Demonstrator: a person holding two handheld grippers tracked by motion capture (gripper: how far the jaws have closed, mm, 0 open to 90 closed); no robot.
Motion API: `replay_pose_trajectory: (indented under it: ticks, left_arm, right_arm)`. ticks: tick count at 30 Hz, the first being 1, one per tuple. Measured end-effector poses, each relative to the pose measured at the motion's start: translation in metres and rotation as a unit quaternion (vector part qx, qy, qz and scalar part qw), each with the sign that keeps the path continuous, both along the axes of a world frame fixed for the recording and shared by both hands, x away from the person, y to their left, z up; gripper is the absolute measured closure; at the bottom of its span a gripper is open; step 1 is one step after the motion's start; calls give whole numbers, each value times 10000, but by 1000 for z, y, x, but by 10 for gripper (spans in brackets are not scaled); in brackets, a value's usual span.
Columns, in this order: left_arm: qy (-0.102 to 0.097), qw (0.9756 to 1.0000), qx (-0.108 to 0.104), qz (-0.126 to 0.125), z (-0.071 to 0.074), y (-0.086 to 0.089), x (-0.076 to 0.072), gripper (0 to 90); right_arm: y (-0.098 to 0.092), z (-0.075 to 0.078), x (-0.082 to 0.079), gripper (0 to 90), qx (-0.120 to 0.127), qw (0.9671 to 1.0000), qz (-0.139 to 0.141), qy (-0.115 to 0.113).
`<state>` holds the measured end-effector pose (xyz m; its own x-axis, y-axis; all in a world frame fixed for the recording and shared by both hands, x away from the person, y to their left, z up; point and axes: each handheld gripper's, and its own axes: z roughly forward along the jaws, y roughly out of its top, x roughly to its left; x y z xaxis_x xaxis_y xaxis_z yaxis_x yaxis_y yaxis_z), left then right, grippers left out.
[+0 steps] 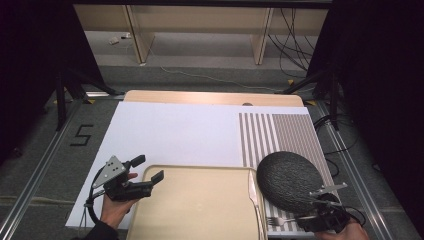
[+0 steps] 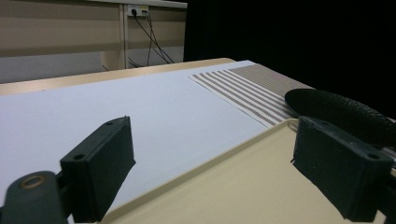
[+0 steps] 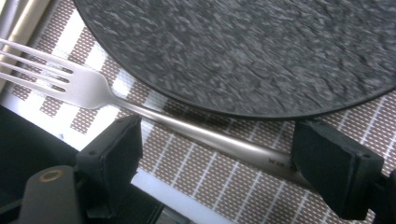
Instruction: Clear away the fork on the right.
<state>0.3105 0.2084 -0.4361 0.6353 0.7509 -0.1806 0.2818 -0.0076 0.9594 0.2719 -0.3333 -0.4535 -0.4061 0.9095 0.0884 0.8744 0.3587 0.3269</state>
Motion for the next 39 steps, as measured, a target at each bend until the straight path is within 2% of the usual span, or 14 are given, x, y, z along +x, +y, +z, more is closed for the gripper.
replay_pose_trajectory:
  ticks: [1, 2, 8, 10, 11, 12, 14, 15, 18, 20, 23, 26, 33, 39]
  left_arm:
    - [-1, 10000, 2, 1, 0, 0, 0, 121]
    - [-7, 10000, -11, -10, 0, 0, 0, 121]
    - [10, 10000, -2, -2, 0, 0, 0, 121]
    - [6, 10000, -5, -9, 0, 0, 0, 121]
    - [-3, 10000, -2, -16, 0, 0, 0, 120]
    - [-5, 10000, -1, -14, 0, 0, 0, 121]
    - [1, 10000, 0, -5, 0, 0, 0, 121]
    - [0, 10000, 0, -3, 0, 0, 0, 121]
    - [-11, 10000, 0, -4, 0, 1, 0, 121]
    - [-11, 10000, -2, -5, 0, 1, 0, 120]
    - [-3, 10000, 2, -8, 0, 1, 0, 121]
    - [-10, 10000, -4, -5, 0, 1, 0, 121]
    - [-3, 10000, -2, -8, 0, 1, 0, 121]
    - [-4, 10000, -2, -6, 0, 1, 0, 120]
  right_arm:
    - [-1, -2, 2, 178, -25, 9997, 169, -147]
    - [1, -1, 1, 177, -16, 10000, 19, -9]
    - [-2, -3, 4, 182, -66, 9997, 161, -164]
    - [-1, -4, 4, 186, -75, 10000, -27, -43]
    - [-2, -7, 6, 184, -95, 9998, 109, -168]
    - [0, -4, 5, 184, -85, 10000, -12, 11]
    - [0, -5, 5, 185, -103, 9999, 77, -24]
    - [2, -3, 3, 185, -106, 9999, -31, 125]
    - [-1, -4, 4, 197, -199, 9995, 243, 7]
    - [2, -3, 1, 221, -169, 9996, 144, 145]
    - [7, -1, -2, 257, -291, 9989, 292, 228]
    - [10, -2, -3, 314, -508, 9968, 608, 108]
    - [20, 1, -7, 477, -873, 9925, 834, 200]
    - [23, 2, -6, 567, -953, 9888, 1131, 219]
